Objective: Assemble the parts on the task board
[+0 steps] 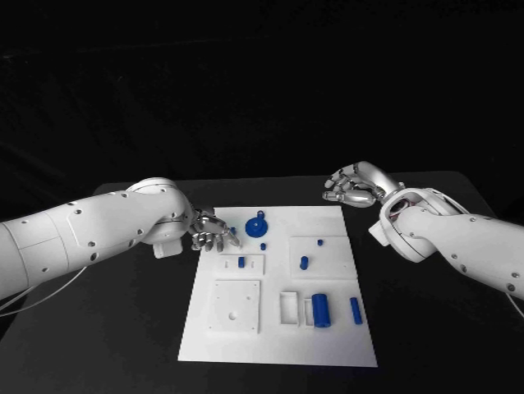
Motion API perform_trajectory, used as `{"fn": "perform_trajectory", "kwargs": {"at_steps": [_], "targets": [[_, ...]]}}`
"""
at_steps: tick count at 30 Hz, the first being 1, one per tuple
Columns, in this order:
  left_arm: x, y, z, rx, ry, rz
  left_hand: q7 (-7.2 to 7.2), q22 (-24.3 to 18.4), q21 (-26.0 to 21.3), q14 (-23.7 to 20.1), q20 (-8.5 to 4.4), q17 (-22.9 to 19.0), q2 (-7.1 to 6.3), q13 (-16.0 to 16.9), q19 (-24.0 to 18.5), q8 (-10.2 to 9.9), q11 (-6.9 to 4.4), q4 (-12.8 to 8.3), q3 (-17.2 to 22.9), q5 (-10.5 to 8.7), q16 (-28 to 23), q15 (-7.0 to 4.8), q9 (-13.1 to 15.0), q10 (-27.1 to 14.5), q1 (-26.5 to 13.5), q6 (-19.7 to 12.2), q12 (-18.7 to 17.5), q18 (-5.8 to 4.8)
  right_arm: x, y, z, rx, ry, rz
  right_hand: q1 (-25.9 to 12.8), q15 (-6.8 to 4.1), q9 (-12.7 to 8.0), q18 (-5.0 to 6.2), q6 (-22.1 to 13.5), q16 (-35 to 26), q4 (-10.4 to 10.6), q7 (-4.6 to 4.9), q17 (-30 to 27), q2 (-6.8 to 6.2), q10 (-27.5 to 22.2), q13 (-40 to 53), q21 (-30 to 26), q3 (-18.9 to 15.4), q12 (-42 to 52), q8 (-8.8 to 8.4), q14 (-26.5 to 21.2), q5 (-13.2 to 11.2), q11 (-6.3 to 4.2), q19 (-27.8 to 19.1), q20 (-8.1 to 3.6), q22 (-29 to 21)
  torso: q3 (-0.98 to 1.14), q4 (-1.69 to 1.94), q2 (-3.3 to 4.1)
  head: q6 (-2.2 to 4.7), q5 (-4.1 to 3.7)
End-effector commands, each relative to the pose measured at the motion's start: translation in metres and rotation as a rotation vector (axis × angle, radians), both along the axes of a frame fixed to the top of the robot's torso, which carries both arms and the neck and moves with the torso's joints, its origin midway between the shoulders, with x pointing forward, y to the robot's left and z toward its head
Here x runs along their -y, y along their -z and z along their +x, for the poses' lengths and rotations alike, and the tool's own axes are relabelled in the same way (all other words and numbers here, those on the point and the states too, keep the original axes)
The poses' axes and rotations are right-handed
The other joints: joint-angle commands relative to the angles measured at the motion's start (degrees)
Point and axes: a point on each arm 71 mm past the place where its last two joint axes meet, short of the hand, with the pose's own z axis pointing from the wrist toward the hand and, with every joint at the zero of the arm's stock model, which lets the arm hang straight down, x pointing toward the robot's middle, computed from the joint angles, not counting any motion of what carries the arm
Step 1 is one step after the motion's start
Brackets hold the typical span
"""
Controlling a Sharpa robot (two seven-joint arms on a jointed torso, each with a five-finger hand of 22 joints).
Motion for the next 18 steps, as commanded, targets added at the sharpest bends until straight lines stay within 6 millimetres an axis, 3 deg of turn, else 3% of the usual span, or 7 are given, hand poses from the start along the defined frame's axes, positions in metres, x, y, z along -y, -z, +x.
{"fn": "perform_trajectory", "kwargs": {"at_steps": [1,5,10,18], "targets": [[-0.005,-0.006,0.004,-0.011,-0.037,-0.079,0.69,-0.6,-1.5,-1.2,-6.97,-1.1,0.00,-0.9,-1.0,-1.3,0.71,-0.1,0.2,-0.47,-1.5,0.97,-2.0,-1.3,0.4,-1.3,-1.7,-1.07,0.000,0.000,0.000,0.000,-0.010,-0.004,0.1,0.00,-0.1,0.89,-0.5,0.3,-0.2,-0.10,-0.1,0.11,-0.5,-0.1,-0.3,-0.2,0.3,-0.34,-0.6,0.4,0.01,0.2,0.33,0.1,0.05,0.05,-0.02,0.24,-0.06],[-0.010,-0.010,0.010,0.017,-0.067,-0.113,2.70,-1.8,-4.7,-3.4,-5.07,-3.3,-0.65,-3.2,-3.0,-4.1,2.68,0.1,0.6,-0.52,-5.3,3.16,-6.1,-3.4,0.8,-5.2,-6.0,-1.48,-0.001,0.000,0.000,0.000,-0.011,-0.004,0.1,0.00,-0.1,0.89,-0.5,0.3,-0.2,-0.10,-0.1,0.12,-0.5,-0.1,-0.3,-0.2,0.3,-0.34,-0.6,0.4,0.02,0.2,0.33,0.1,0.04,0.05,0.02,0.40,-0.06],[-0.012,-0.013,0.016,0.044,-0.084,-0.111,3.91,-2.4,-6.8,-4.5,-3.35,-4.5,-0.12,-4.4,-3.8,-4.0,3.85,-0.6,0.9,1.21,-7.5,4.87,-9.3,-4.5,2.5,-8.2,-8.7,-1.34,-0.001,0.000,0.000,-0.001,-0.013,-0.004,0.1,0.00,-0.1,0.89,-0.5,0.3,-0.2,-0.09,-0.1,0.12,-0.5,-0.1,-0.3,-0.2,0.3,-0.35,-0.6,0.4,0.02,0.2,0.32,0.1,0.04,-0.02,0.02,0.66,0.03],[-0.009,-0.015,0.026,0.103,-0.064,-0.021,3.94,-2.3,-7.0,-4.3,-3.08,-4.6,0.82,-4.5,-3.6,-3.8,3.87,-0.6,0.7,1.75,-7.6,5.08,-10.1,-4.3,2.9,-8.3,-9.0,-1.21,-0.002,0.000,0.000,-0.002,-0.014,-0.003,0.1,0.00,-0.1,0.89,-0.5,0.3,-0.2,-0.08,-0.1,0.13,-0.5,-0.2,-0.3,-0.2,0.4,-0.36,-0.6,0.4,0.03,0.2,0.32,0.1,0.07,0.00,0.07,0.92,0.10]]}}
